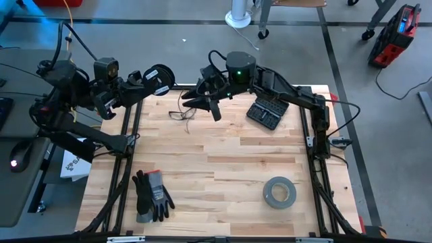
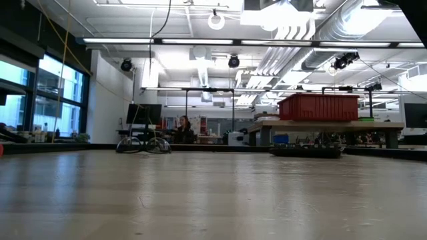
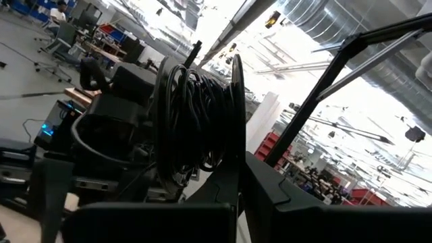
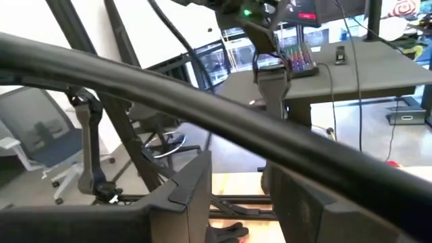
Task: Coil cords
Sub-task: Coil the black wire on the black spool
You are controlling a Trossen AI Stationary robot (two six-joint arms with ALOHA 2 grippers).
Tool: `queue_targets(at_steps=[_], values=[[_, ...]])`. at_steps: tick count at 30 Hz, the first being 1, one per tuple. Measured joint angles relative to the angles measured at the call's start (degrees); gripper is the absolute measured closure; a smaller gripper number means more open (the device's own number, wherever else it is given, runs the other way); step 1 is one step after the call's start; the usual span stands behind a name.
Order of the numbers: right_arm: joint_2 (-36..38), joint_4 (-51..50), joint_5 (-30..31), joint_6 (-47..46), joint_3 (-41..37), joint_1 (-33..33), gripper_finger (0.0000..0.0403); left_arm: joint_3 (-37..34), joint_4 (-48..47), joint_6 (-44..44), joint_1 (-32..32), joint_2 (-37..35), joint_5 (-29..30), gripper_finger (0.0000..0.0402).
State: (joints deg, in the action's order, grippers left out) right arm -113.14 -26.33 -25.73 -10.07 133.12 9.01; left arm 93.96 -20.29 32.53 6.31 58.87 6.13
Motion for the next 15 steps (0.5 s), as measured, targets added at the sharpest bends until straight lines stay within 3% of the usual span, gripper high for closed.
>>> queue_targets(at_steps=[15], values=[[-0.02, 0.44, -0.88, -0.46, 0.0, -3.07, 0.0269, 0.02, 0.07, -0.19, -0.01, 0.51, 0.44, 0.0401]])
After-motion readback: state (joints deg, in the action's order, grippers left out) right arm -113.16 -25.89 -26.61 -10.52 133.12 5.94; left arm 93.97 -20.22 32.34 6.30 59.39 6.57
